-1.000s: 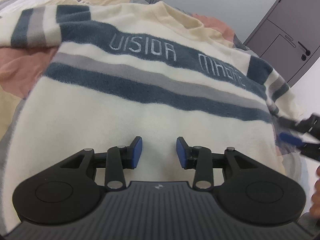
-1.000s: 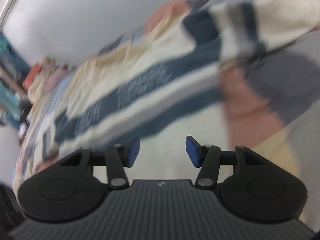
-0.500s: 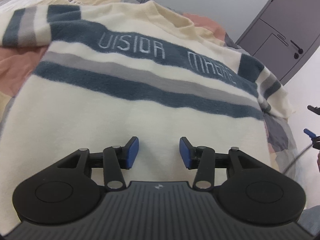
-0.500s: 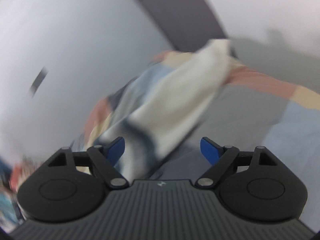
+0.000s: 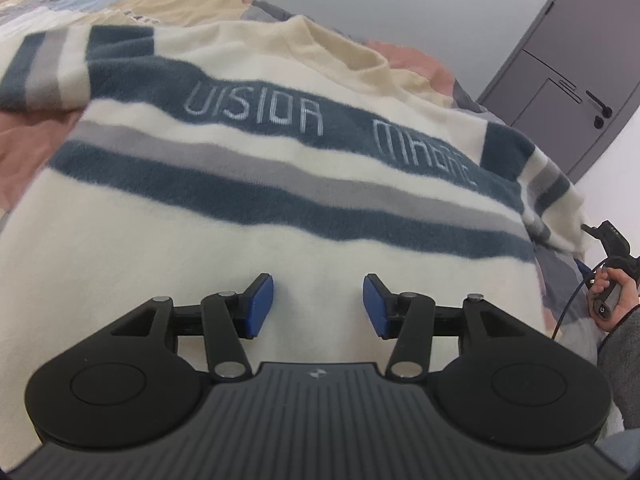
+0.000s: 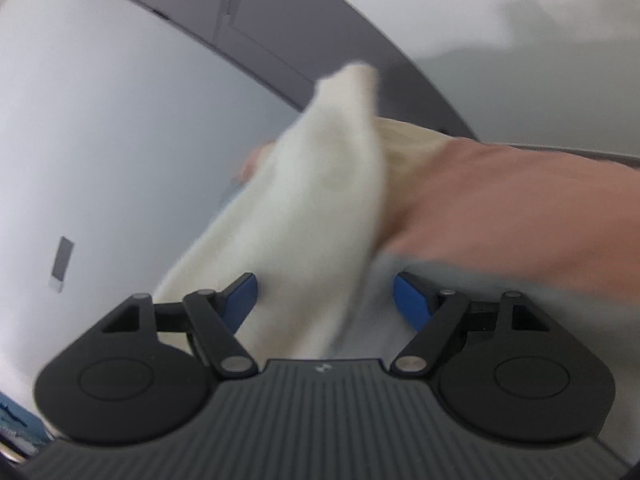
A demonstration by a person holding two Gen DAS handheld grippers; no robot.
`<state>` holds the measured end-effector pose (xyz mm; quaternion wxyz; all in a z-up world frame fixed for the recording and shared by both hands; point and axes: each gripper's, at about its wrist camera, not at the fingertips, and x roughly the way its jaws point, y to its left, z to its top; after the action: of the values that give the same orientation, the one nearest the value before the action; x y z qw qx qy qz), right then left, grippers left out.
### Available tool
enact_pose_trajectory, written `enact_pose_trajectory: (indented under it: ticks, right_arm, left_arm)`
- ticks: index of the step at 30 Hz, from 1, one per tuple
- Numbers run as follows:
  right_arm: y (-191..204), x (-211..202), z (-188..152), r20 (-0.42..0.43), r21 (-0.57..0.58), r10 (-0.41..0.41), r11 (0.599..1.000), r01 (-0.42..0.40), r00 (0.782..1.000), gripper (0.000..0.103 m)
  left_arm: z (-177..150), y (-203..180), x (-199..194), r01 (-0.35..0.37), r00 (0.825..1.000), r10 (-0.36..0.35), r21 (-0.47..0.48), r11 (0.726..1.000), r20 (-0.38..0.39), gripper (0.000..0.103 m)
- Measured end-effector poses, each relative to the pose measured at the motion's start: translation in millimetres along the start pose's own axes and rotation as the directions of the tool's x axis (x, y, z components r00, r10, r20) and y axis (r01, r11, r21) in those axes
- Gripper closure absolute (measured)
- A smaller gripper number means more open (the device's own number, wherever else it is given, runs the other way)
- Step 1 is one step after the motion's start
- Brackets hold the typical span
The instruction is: Fold large clothes
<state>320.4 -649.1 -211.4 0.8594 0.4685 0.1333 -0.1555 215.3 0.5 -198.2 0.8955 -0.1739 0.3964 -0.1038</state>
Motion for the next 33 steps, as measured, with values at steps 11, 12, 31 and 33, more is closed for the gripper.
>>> enact_pose_trajectory:
  ticks: [11, 12, 31, 33]
  right_arm:
    - [16, 24, 37, 0.236, -0.09, -0.021, 0.995, 0.043, 0.972, 0.075]
    - [20, 23, 41, 0.242, -0.123, -0.028, 0.991, 0.06, 0.97, 0.078]
    - [241, -103, 29, 0.128, -0.625, 0.345, 0.756, -0.194, 0.93, 0.092]
    - [270, -125, 11, 0.081, -0.672, 0.401, 0.698, -0.247, 0.912, 0.092]
  left_arm:
    - [19, -6, 18, -0.018, 1.0, 0.018, -0.028, 0.999, 0.017, 0.048]
    - [19, -5, 18, -0.015, 1.0, 0.016, -0.034, 0.999, 0.017, 0.048]
    - [20, 26, -9, -0.015, 0.999, 0.018, -0.063, 0.998, 0.043, 0.048]
    - [20, 35, -11, 0.003, 0.999, 0.0, -0.101, 0.995, 0.033, 0.048]
